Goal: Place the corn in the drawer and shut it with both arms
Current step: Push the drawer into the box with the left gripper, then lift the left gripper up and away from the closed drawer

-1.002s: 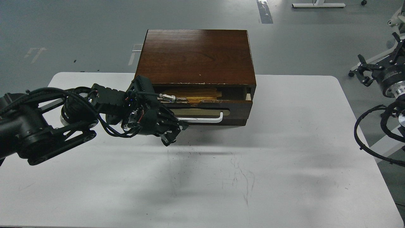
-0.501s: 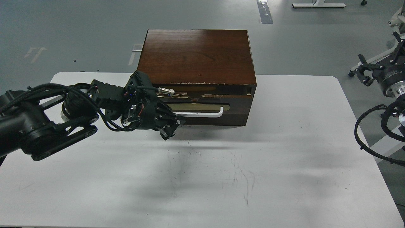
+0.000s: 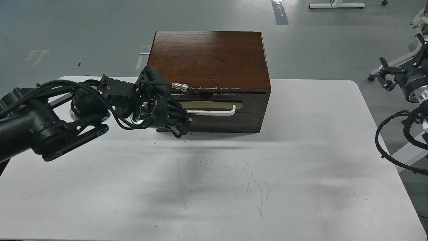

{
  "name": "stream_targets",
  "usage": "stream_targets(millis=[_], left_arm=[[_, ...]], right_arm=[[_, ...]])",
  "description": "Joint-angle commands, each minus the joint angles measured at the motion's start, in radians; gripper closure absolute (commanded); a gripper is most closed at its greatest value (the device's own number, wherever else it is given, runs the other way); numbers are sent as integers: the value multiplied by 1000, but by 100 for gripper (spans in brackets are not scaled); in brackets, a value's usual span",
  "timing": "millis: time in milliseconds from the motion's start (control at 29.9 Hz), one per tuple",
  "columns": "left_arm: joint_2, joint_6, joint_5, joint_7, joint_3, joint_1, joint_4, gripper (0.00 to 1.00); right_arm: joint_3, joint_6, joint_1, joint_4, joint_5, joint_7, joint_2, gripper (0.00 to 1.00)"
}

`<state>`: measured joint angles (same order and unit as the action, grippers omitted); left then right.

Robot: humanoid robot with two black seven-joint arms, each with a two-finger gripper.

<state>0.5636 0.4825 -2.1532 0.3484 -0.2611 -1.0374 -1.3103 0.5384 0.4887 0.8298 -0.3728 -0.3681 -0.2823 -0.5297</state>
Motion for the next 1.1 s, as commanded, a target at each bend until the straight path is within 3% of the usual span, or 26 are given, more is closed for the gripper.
stream_targets(millis=[0,501,601,668,902,1002,1069], left_arm=[[-2,-2,0,0,2,0,5,100],[-1,-27,46,8,2,0,6,100],[6,-27,55,35,5,0,-27,100],[4,-27,70,76,8,2,-49,100],[10,-27,145,101,0,2,-66,100],[39,-39,249,138,-35,-1,-64,100],[70,-51,383,140,-92,-1,-61,100]], right_arm=[[0,0,0,2,0,-2,0,0],[0,0,0,2,0,-3,-1,0],[-1,0,0,2,0,-3,-3,0],[-1,0,0,3,0,-3,-3,0],[0,0,0,2,0,-3,-24,0],[0,0,0,3,0,-6,-32,0],[2,0,2,12,0,-8,-35,0]])
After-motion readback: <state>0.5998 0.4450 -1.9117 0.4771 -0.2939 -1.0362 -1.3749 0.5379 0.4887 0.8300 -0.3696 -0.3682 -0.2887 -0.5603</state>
